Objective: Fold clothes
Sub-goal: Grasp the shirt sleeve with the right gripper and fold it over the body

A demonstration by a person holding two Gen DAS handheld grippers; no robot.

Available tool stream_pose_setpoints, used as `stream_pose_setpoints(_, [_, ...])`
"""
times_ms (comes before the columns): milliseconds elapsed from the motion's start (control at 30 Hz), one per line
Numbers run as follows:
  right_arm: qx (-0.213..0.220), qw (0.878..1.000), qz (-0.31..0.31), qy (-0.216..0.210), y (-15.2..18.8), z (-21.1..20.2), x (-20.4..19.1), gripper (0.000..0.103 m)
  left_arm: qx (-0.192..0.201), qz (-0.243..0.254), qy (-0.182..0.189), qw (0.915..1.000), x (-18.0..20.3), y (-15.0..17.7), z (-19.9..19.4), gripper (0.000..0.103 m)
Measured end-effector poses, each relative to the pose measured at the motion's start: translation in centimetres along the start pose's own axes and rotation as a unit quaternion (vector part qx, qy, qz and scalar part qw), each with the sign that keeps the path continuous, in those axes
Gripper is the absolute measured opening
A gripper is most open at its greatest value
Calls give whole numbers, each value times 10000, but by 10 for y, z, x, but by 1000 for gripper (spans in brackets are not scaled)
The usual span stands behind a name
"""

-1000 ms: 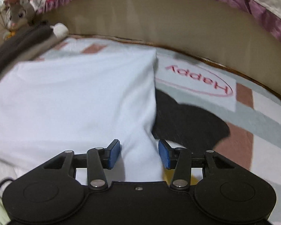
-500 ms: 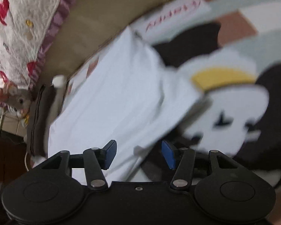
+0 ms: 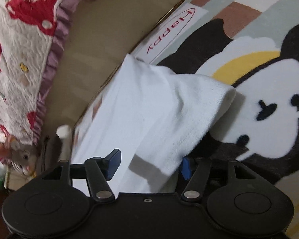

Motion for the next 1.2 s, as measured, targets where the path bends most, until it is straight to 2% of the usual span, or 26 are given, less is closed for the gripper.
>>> stream_pose_setpoints(100, [87,9998,-186,-6,-5,6,0,57,0,-190,111,9998,-5,-1,-1,48])
stream_pose_setpoints(233, [104,9939,-1074,236,0,11,-14,55,14,-239,123,9996,-6,-1,-3,48])
stream_pose_setpoints(267, [115,9914,-1258,329,2,13,-19,51,19,-252,130,9996,-6,0,-4,48])
stream_pose_setpoints(300, [17,9895,-1400,354,4,14,-22,26,25,-286,151,9995,-8,0,-6,48])
stream_pose_setpoints(333, [-94,9874,-1537,371,6,16,-24,18,32,-333,170,9993,-11,1,-8,48])
stream_pose_setpoints(500, [168,9723,-2288,447,12,1,-47,17,-14,-711,304,9970,-30,5,-22,46])
stream_pose_setpoints(667, [218,9637,-2584,633,16,0,-54,17,183,-1034,310,9940,-54,11,-42,46])
stream_pose_setpoints(767, [276,9583,-2769,645,17,-2,-64,17,100,-1177,202,9928,-70,16,-51,46])
stream_pose_setpoints(867, [522,9357,-3423,676,27,-6,-100,16,149,-1372,219,9902,-85,21,-61,46])
stream_pose_setpoints(967, [616,9207,-3849,175,46,-2,-151,16,416,-1614,147,9859,-106,23,-77,46])
stream_pose_setpoints(1067, [476,8859,-4603,-319,86,8,-207,15,771,-1846,35,9798,-127,25,-94,45])
stream_pose_setpoints(1133, [243,8482,-5269,-494,123,15,-232,14,976,-1959,16,9758,-138,28,-102,45])
stream_pose_setpoints(1200, [-67,8330,-5515,-440,147,30,-223,14,1014,-2005,-33,9744,-143,31,-101,45])
Point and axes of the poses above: each gripper's, at about its wrist camera, not at the fingertips, and z roughly the way its jaws point, x to its right, y to its underside, the point moved 2 cm from there along z, roughly the way its jaws point, and after that the axes turned 6 degrees about -x, right-handed, at the moved point
